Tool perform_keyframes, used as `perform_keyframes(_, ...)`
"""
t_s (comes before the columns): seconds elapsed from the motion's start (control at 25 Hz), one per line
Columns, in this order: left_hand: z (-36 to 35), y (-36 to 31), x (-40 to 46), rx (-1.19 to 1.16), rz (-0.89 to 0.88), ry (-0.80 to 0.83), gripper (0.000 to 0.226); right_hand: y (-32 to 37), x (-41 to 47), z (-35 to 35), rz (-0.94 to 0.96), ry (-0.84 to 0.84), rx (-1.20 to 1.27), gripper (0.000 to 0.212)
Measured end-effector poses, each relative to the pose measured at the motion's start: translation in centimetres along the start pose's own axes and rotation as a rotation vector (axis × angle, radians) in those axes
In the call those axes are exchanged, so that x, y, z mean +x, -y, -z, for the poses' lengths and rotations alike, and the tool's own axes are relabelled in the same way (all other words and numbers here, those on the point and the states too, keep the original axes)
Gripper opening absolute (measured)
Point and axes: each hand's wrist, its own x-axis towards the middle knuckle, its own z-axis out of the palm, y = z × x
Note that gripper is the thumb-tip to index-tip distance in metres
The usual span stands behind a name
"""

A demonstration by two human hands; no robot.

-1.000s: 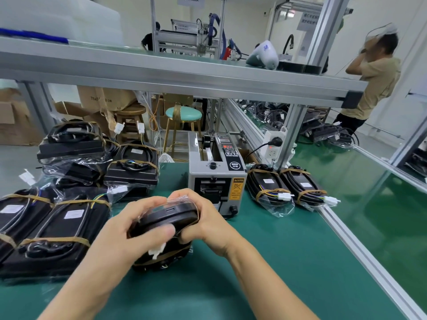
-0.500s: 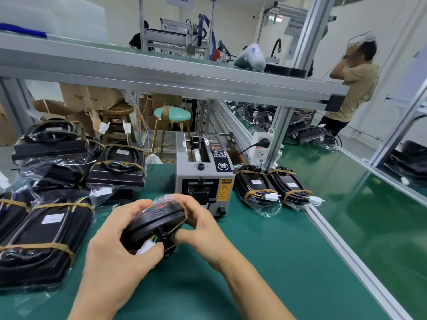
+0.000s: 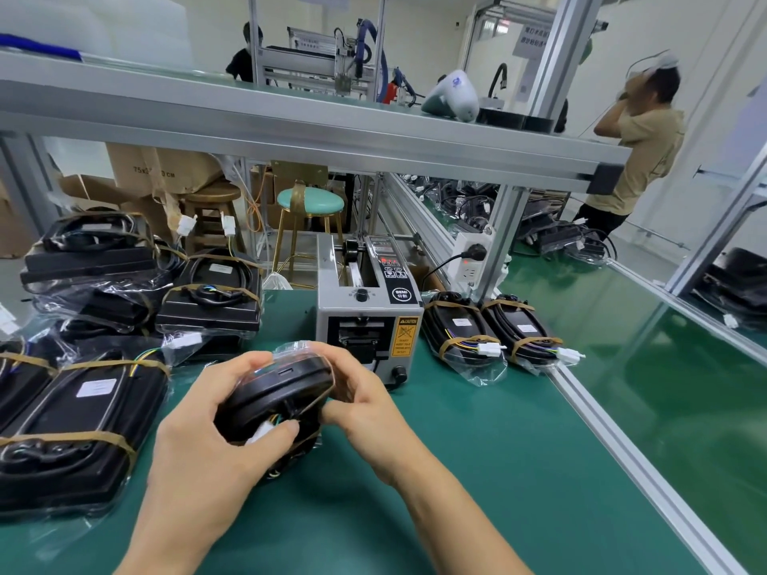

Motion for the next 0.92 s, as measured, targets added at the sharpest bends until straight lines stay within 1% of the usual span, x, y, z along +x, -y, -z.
perform_keyframes(0.08, -0.1, 0.1, -0.2, -0.002, -0.005, -0.023, 0.068, -0.1, 0.0, 0.0, -0.011, -0.065, -0.016, 0.067)
perform_keyframes(0.12, -0.1, 0.2, -0.3, 0.004, -0.01, -0.051, 0.07, -0.2, -0.1, 0.4, -0.02, -0.15, -0.039, 0.058)
perform_keyframes(0.24, -0.2, 0.5, -0.7, 0.042, -0.029, -0.135, 0.068, -0.6, -0.5, 2.2, -0.083, -0.508, -0.101, 0.022)
perform_keyframes(0.28, -0.2, 0.5, -0.7, 0.048, -0.026, -0.142, 0.069, -0.7, -0.5, 2.9, -0.098, -0.595, -0.114, 0.017)
perform_keyframes(0.36, -0.5, 0.6, -0.7, 0.063, -0.025, -0.138, 0.068, -0.8, -0.1, 3.8, -0.112, -0.697, -0.131, 0.018)
perform_keyframes(0.56, -0.8, 0.4, -0.9, 0.09, -0.038, -0.122, 0.066, -0.2, 2.0, 3.6, -0.152, -0.764, -0.184, 0.024)
perform_keyframes(0.72, -0.9, 0.2, -1.1, 0.097, -0.04, -0.112, 0.066, -0.3, 3.3, 2.9, -0.246, -0.802, -0.197, 0.028)
perform_keyframes(0.92, -1.0, -0.2, -1.2, 0.067, -0.032, -0.113, 0.063, -0.5, 4.8, 2.5, -0.315, -0.911, -0.132, 0.016)
